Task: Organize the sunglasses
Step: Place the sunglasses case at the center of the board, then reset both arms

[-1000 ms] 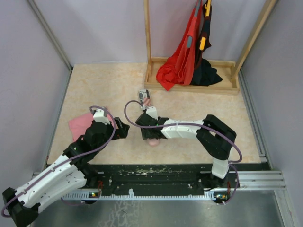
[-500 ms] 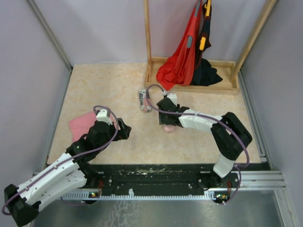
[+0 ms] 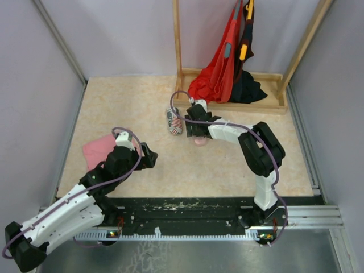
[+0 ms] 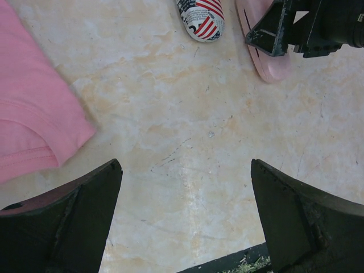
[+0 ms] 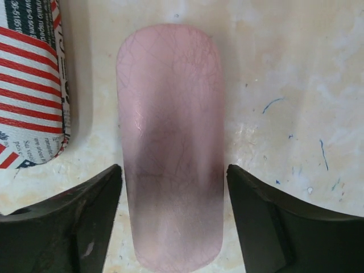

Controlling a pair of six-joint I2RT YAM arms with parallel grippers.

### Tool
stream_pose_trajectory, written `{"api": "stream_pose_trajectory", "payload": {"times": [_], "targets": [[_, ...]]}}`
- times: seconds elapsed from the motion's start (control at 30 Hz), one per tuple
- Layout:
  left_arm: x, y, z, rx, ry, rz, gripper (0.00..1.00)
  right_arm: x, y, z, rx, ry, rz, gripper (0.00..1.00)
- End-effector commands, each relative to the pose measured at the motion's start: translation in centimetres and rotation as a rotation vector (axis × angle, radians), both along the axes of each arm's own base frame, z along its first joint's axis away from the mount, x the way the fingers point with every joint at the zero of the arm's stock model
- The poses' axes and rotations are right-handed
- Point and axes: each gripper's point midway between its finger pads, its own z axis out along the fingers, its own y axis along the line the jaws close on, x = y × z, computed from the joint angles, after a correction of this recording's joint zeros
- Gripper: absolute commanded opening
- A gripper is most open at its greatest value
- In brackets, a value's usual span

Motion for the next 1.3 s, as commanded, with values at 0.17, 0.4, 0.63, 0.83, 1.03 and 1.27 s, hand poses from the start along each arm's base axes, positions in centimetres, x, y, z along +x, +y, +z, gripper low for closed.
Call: {"api": "stream_pose_trajectory", "payload": {"times": [0.17,0.4,0.63,0.83,1.03,1.27], "targets": [[-0.1,0.5,1.1,-0.016,-0.020,0.015,0.99,1.7,1.7,4.2,0.082,-0.099,0.096,0.87],[-0.1,1.2,1.9,0.011,-0.029,0.039,0.99,-0.1,0.2,13.0,0.186,-0.320,0.121,0.91],[0.2,1.8,3.0,0.031,-0.039,0.067,0.99,-6.1,-4.8,20.6,0.293,-0.577,0.123,0.92],[0.6,2.2,3.8,0.024,-0.096,0.080,0.99,-11.6,-10.1,25.2,0.352,-0.730,0.071,0.93],[0.7,3.0,3.6,0.013,-0.109,0.126,0.99,-16.0,-14.0,23.8,0.459,-0.810,-0.009,0.94],[0.4,3.0,2.7,-0.032,-0.130,0.120,0.99,-18.4,-16.7,21.6,0.482,-0.797,-0.088,0.94]]}}
